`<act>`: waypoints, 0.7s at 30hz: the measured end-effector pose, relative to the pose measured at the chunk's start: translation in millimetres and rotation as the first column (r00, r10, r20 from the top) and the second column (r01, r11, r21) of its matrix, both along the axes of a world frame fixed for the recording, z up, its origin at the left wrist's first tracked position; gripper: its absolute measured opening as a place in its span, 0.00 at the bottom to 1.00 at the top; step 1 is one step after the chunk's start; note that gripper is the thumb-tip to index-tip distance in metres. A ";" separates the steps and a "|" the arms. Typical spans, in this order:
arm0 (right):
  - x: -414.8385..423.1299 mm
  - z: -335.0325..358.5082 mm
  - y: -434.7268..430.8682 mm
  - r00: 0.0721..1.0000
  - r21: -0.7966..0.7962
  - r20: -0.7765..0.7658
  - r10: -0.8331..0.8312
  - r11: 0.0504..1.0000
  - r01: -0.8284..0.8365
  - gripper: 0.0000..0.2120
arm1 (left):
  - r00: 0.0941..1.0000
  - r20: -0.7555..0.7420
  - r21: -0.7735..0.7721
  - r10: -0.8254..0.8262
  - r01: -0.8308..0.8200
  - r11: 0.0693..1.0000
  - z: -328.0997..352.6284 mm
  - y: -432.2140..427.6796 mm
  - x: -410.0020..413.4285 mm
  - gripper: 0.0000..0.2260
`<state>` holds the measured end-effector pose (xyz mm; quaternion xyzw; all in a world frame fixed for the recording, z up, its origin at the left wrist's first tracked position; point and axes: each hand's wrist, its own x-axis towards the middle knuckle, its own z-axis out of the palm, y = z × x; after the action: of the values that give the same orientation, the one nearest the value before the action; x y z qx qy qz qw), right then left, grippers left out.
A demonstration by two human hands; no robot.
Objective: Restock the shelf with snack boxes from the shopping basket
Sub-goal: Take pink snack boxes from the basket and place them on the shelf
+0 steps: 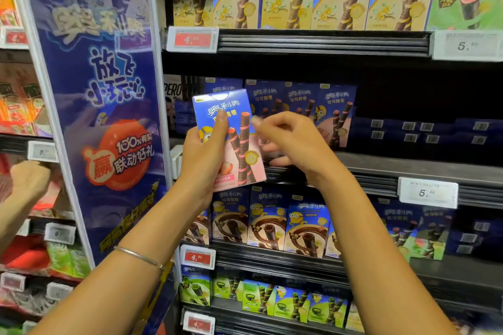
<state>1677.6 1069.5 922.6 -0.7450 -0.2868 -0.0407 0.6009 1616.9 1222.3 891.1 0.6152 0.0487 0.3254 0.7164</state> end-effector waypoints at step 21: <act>57.5 4.4 -65.4 0.870 0.132 0.071 -0.487 0.870 0.476 0.11 | 0.990 0.036 0.039 0.137 -0.139 0.990 3.6 -1.0 27.5 0.08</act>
<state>1735.1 1004.2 927.0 -0.7556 -0.1194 -0.2428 0.5965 1644.4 1221.3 894.7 0.6197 0.0725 0.3852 0.6800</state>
